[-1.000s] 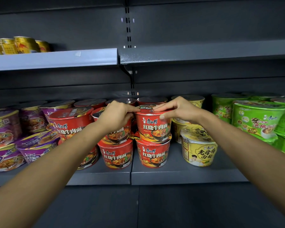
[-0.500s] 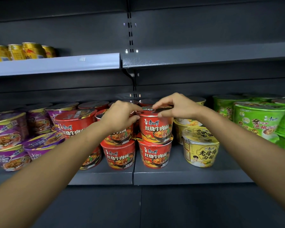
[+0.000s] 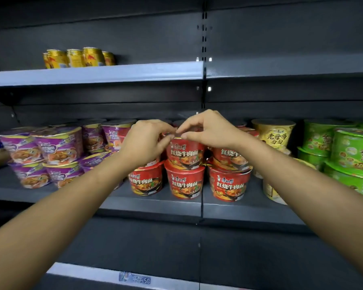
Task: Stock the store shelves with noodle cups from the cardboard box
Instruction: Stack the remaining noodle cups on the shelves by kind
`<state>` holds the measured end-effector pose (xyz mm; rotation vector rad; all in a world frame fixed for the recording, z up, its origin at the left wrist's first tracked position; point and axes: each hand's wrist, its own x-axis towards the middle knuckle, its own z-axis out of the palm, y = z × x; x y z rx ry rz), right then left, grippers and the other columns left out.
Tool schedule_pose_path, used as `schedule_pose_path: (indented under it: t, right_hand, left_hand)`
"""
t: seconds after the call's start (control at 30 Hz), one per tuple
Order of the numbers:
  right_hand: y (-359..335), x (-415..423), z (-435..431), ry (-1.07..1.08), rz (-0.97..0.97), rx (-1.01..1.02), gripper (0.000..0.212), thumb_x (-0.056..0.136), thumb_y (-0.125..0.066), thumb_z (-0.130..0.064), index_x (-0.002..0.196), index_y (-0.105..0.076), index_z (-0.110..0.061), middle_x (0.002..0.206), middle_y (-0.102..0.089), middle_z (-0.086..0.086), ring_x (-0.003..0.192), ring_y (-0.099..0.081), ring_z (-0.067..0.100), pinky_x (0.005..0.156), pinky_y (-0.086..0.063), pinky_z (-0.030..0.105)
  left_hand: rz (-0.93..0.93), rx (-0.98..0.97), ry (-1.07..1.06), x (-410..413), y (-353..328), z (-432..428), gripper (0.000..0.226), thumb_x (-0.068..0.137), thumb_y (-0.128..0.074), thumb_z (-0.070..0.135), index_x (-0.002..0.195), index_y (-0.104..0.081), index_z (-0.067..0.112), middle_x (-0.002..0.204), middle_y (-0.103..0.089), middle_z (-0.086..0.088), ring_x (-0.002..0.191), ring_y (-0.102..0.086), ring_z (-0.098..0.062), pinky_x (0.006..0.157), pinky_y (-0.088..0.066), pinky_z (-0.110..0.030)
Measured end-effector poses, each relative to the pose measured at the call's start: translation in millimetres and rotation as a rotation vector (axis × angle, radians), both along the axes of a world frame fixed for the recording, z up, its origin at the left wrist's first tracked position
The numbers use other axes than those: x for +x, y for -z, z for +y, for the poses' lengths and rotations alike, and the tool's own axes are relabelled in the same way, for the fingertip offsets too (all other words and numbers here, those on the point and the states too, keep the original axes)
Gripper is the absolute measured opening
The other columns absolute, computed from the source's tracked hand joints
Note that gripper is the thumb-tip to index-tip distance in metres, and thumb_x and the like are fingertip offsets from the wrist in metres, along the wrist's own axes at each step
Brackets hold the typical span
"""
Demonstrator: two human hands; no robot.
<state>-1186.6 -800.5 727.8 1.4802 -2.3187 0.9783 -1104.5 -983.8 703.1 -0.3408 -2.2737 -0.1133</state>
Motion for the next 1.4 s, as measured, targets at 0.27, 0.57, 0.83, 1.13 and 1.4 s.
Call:
schedule_pose_path:
  t: [0.27,0.57,0.83,1.13,1.4]
  right_hand:
    - [34.4,74.4,-101.0,-0.103,-0.121,0.085,0.012,0.083,-0.072,-0.019,0.092,-0.075,-0.025,0.088,-0.072,-0.012,0.082,-0.065,-0.004,0.081,-0.052,0.019]
    - [104.7,143.9,-197.4,-0.158,-0.245,0.243,0.013,0.084,-0.07,-0.019,0.096,-0.075,-0.02,0.085,-0.07,-0.014,0.078,-0.061,-0.009,0.074,-0.044,0.01]
    - [154.5,164.8,-263.4,-0.199,-0.325,0.389,0.009,0.084,-0.069,-0.019,0.091,-0.075,-0.022,0.083,-0.071,-0.012,0.078,-0.061,-0.003,0.078,-0.049,0.017]
    - [234.2,150.8,-355.6,-0.295,-0.426,0.576,0.012,0.085,-0.068,-0.025,0.093,-0.075,-0.022,0.09,-0.072,-0.009,0.086,-0.064,0.006,0.082,-0.052,0.026]
    - [304.8,113.1,-411.3,-0.261,-0.625,0.57,0.006,0.082,-0.069,-0.019,0.081,-0.075,-0.018,0.083,-0.073,0.002,0.074,-0.061,0.007,0.078,-0.052,0.034]
  left_hand:
    - [-0.13,-0.003,-0.068,88.3,32.3,-91.6,0.03,0.083,-0.057,0.035,0.09,-0.074,0.011,0.087,-0.073,-0.005,0.076,-0.068,-0.025,0.068,-0.055,-0.038]
    - [-0.317,0.052,-0.134,171.0,101.9,-178.3,0.015,0.086,-0.067,0.026,0.09,-0.075,0.015,0.089,-0.073,-0.003,0.08,-0.066,-0.026,0.069,-0.046,-0.032]
    - [-0.474,0.131,-0.233,197.4,160.6,-230.9,0.017,0.089,-0.062,0.028,0.096,-0.073,0.017,0.097,-0.071,0.002,0.09,-0.064,-0.021,0.077,-0.051,-0.036]
    - [-0.772,0.142,-0.396,191.0,239.8,-312.5,0.017,0.089,-0.057,0.033,0.094,-0.072,0.025,0.101,-0.07,0.002,0.091,-0.063,-0.024,0.078,-0.05,-0.033]
    - [-0.894,0.247,-0.364,156.1,296.4,-359.9,0.016,0.087,-0.059,0.038,0.093,-0.071,0.029,0.098,-0.071,0.002,0.091,-0.064,-0.021,0.079,-0.05,-0.034]
